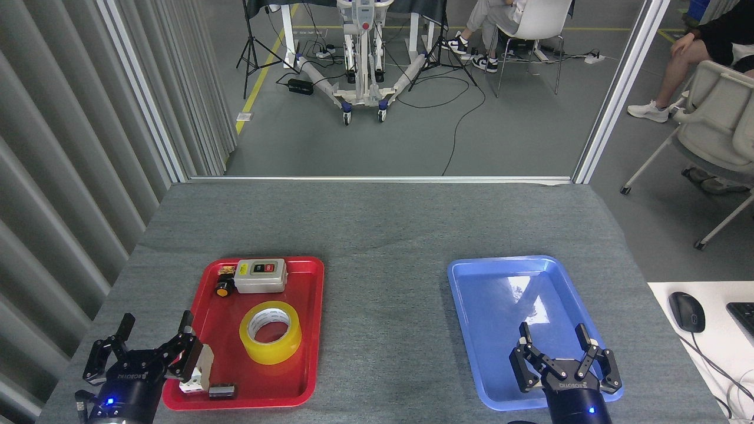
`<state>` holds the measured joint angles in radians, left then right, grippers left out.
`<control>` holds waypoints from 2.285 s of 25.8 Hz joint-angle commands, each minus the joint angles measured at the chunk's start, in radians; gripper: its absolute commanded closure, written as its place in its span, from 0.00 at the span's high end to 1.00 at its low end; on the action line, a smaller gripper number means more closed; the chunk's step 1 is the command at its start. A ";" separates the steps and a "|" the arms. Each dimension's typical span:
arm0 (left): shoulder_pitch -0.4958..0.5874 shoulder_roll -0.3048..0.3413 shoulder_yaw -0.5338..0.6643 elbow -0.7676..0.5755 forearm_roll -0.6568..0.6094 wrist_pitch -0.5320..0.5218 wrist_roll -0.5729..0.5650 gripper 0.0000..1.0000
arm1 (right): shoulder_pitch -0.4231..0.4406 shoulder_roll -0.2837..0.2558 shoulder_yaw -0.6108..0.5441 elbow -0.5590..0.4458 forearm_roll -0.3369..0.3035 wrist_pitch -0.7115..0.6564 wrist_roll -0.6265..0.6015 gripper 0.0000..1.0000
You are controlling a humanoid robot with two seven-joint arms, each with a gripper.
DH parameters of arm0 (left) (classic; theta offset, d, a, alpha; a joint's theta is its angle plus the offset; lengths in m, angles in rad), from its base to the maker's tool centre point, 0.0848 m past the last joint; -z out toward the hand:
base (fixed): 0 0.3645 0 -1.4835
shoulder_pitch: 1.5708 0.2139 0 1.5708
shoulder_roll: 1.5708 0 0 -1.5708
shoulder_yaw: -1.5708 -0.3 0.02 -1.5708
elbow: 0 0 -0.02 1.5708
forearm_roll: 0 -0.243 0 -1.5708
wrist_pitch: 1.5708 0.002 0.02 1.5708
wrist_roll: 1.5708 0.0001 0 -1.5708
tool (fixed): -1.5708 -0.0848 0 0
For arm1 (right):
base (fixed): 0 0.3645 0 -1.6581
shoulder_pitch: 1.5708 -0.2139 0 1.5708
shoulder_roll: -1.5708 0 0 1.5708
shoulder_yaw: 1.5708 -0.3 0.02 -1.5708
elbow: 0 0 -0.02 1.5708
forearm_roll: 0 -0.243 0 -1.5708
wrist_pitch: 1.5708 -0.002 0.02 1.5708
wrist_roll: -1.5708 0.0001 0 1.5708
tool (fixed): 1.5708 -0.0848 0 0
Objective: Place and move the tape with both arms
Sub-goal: 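Raise the left gripper and open it above the red tray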
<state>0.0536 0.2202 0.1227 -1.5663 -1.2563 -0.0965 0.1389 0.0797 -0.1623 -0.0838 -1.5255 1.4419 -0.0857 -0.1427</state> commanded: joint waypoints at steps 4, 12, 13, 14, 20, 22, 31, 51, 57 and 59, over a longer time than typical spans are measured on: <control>-0.006 -0.001 0.000 0.002 0.000 0.000 -0.002 1.00 | 0.003 -0.002 -0.001 -0.007 0.000 0.001 -0.001 1.00; -0.027 -0.001 0.000 0.003 0.000 0.000 -0.001 1.00 | 0.003 0.004 0.003 -0.012 -0.001 0.000 0.000 1.00; -0.031 -0.001 0.000 0.006 0.000 0.000 -0.001 1.00 | 0.003 0.004 0.003 -0.012 -0.001 0.000 0.000 1.00; -0.032 -0.001 0.000 0.006 0.000 0.000 -0.001 1.00 | 0.003 0.003 0.003 -0.010 -0.001 0.000 0.000 1.00; -0.040 -0.002 0.000 0.003 0.003 0.001 -0.005 1.00 | 0.005 0.003 0.003 -0.010 -0.001 -0.002 0.000 1.00; -0.049 -0.007 0.000 0.003 0.005 0.004 -0.005 1.00 | 0.005 0.001 0.003 -0.012 -0.001 -0.003 0.000 1.00; -0.101 -0.004 0.000 0.032 0.006 0.015 -0.047 1.00 | 0.003 -0.006 0.001 -0.010 -0.001 -0.002 0.000 1.00; -0.169 -0.051 -0.002 0.040 0.018 0.003 -0.091 1.00 | 0.002 -0.006 -0.016 -0.010 0.000 0.000 0.000 1.00; -0.216 -0.070 -0.002 0.063 0.028 0.003 -0.093 1.00 | 0.003 -0.009 -0.017 -0.010 0.002 0.000 0.000 1.00; -0.228 -0.068 -0.002 0.065 0.029 0.004 -0.093 1.00 | 0.003 -0.009 -0.019 -0.010 0.000 0.000 0.000 1.00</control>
<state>-0.1548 0.1538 0.1212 -1.5068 -1.2303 -0.0933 0.0455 0.0822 -0.1713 -0.1008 -1.5355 1.4430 -0.0857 -0.1377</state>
